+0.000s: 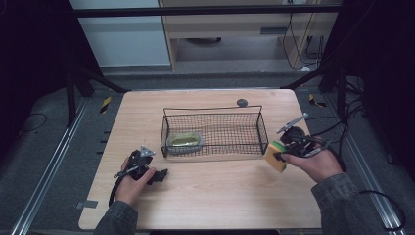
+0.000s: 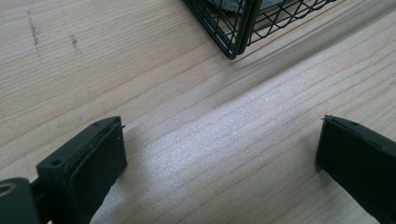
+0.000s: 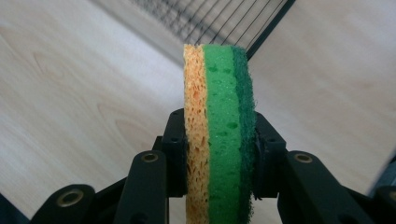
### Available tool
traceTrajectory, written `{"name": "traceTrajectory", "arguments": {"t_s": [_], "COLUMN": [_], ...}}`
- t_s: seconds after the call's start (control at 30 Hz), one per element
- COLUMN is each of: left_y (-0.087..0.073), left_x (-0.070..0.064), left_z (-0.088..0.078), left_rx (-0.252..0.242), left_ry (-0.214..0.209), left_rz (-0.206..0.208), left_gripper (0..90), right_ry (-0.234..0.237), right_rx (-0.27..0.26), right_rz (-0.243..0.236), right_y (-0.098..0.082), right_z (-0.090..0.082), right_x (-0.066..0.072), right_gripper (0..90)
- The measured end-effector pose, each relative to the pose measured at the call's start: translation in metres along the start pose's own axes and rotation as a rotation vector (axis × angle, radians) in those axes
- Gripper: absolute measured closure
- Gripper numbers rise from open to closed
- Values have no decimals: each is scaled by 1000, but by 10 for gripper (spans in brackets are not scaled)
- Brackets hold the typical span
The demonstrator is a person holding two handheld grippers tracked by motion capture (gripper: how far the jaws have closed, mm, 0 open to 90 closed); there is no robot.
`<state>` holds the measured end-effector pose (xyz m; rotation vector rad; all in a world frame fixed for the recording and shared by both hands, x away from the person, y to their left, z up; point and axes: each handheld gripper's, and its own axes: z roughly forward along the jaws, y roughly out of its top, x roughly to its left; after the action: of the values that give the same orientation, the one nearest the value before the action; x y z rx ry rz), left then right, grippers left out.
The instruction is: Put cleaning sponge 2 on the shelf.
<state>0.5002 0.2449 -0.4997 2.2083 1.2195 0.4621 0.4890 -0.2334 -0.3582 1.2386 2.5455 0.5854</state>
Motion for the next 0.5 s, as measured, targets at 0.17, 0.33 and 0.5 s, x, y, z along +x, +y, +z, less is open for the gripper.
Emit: {"name": "traceTrajectory", "arguments": {"t_s": [0.17, 0.33, 0.5], "left_y": [-1, -2, -3], "left_x": [1, 2, 3], "left_z": [1, 2, 3], "left_rx": [-9, -23, -48], "left_ry": [-5, -7, -16], "left_rz": [6, 2, 1], "left_gripper": [0, 0, 0], "right_ry": [-52, -76, -91], "right_rx": [-104, -172, -228], "right_rz": [-7, -18, -15], "right_y": [18, 43, 69], "right_z": [-27, -40, -42], "right_x": [-14, -24, -32], "right_gripper": [648, 647, 648]}}
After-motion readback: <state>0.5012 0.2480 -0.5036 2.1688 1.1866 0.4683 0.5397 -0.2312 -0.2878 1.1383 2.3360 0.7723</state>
